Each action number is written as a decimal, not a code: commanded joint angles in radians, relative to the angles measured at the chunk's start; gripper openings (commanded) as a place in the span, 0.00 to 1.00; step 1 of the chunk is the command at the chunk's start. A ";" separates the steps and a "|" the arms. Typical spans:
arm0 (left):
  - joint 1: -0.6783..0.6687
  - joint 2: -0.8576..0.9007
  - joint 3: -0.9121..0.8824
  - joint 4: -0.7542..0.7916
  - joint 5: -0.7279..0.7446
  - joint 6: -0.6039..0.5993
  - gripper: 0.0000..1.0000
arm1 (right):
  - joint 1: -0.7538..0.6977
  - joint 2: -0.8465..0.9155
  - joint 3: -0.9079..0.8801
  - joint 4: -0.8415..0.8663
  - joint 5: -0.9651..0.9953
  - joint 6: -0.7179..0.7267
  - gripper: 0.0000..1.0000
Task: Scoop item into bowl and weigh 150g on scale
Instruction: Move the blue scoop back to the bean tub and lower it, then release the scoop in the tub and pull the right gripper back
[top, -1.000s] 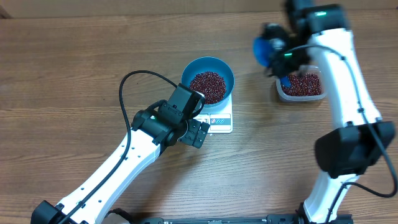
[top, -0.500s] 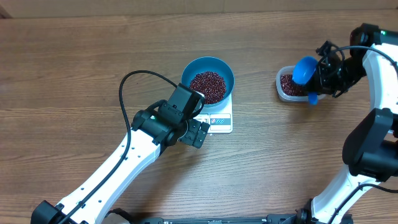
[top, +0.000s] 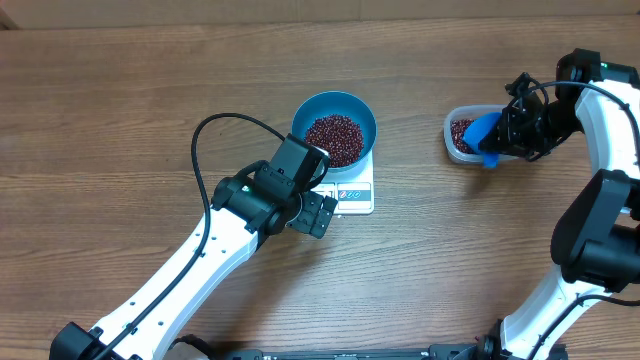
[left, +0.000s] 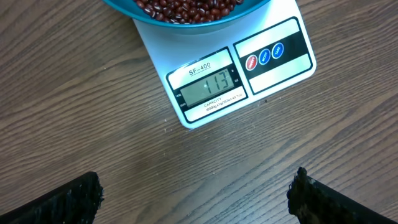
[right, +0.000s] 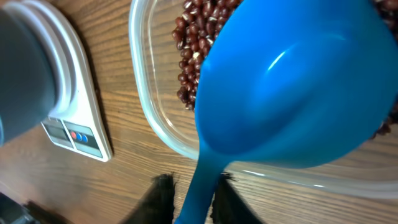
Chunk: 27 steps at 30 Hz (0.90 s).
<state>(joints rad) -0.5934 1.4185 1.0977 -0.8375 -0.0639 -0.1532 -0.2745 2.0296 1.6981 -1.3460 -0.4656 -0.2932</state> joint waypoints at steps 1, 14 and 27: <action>0.006 -0.013 -0.001 0.001 0.009 0.019 0.99 | -0.003 -0.019 -0.008 0.004 0.005 0.013 0.33; 0.006 -0.013 -0.001 0.001 0.009 0.019 1.00 | -0.114 -0.138 0.222 -0.149 0.089 0.187 1.00; 0.006 -0.013 -0.001 0.001 0.009 0.019 0.99 | -0.208 -0.508 -0.066 0.027 -0.086 0.526 1.00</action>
<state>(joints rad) -0.5934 1.4185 1.0977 -0.8375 -0.0639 -0.1532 -0.4831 1.6089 1.7634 -1.4010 -0.4908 0.0856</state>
